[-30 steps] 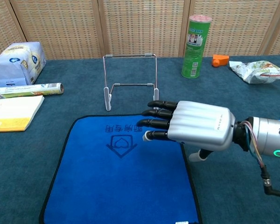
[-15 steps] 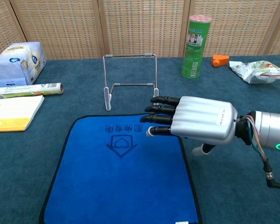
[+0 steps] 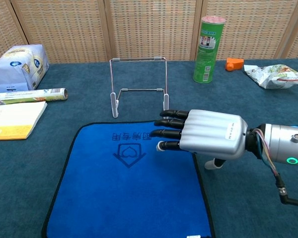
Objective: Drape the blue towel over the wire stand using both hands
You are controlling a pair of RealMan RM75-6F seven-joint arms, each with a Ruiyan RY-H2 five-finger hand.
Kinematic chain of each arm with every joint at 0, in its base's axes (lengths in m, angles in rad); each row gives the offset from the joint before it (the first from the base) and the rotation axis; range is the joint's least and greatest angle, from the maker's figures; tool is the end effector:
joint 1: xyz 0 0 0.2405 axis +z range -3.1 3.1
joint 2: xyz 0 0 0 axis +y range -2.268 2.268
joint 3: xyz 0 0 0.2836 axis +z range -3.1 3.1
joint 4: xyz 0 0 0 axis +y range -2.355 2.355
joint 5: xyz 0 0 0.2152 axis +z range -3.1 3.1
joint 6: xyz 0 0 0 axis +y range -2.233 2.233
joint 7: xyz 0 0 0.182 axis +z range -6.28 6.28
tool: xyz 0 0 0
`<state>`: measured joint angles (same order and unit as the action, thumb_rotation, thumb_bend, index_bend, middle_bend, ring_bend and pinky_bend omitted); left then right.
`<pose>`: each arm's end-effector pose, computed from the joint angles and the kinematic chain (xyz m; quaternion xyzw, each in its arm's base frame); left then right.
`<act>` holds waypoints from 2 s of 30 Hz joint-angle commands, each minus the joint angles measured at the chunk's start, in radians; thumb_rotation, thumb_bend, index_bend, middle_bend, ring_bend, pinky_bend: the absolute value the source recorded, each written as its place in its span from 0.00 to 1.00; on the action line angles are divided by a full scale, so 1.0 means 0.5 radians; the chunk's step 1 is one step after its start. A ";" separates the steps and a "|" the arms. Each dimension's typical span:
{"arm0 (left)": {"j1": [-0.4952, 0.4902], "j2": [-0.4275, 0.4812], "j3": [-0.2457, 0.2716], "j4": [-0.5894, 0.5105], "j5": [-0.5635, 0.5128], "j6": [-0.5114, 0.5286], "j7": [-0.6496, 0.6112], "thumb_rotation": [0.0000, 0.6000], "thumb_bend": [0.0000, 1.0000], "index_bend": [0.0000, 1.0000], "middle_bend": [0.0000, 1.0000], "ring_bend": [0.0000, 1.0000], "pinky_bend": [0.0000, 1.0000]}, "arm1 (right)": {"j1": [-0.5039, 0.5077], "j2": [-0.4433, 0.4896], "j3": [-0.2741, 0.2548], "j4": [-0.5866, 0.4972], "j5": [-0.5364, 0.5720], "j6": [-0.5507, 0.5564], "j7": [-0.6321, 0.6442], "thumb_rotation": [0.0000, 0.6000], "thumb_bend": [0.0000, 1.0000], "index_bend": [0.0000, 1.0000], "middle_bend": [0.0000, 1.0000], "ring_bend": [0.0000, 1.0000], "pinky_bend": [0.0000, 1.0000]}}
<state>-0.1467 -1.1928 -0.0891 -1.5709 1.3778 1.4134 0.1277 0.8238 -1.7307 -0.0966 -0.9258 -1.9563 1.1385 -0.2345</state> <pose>-0.3465 0.2507 0.1468 -0.5927 -0.3824 -0.3501 0.6164 -0.1510 -0.3491 -0.1048 0.8938 0.0702 0.3460 0.2767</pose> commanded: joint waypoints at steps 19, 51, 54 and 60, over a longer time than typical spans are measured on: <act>-0.001 0.011 0.004 -0.002 0.002 -0.005 -0.030 1.00 0.00 0.00 0.00 0.00 0.00 | 0.072 -0.158 0.069 0.018 0.100 -0.007 0.024 1.00 0.00 0.22 0.12 0.00 0.06; -0.022 0.009 0.016 0.003 0.005 -0.050 -0.043 1.00 0.00 0.00 0.00 0.00 0.00 | 0.097 -0.212 0.039 0.063 0.157 0.015 0.103 1.00 0.49 0.55 0.12 0.00 0.06; -0.040 -0.002 0.019 0.018 0.017 -0.071 -0.042 1.00 0.00 0.00 0.00 0.00 0.00 | 0.094 -0.220 0.036 0.079 0.162 0.024 0.121 1.00 0.49 0.58 0.12 0.00 0.06; -0.149 -0.069 0.065 0.159 0.236 -0.140 -0.121 1.00 0.02 0.00 0.00 0.00 0.00 | 0.091 -0.225 0.034 0.096 0.165 0.045 0.125 1.00 0.50 0.58 0.13 0.00 0.06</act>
<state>-0.1922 -1.2086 -0.0701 -1.5285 1.4437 1.3624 0.0932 0.8695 -1.8429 -0.0795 -0.8780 -1.8742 1.1608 -0.1718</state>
